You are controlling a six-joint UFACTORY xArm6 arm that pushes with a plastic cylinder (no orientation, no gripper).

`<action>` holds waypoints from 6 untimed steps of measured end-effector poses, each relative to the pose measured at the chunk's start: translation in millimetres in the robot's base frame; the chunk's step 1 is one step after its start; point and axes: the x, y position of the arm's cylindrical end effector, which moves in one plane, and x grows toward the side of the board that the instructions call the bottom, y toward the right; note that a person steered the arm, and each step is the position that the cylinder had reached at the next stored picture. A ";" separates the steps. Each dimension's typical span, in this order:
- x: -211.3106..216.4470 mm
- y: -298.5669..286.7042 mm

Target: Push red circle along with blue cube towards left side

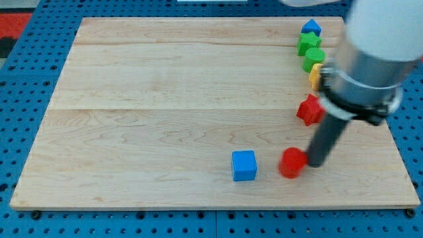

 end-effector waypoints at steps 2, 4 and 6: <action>14.6 1.9; 33.6 -31.4; 26.9 -75.3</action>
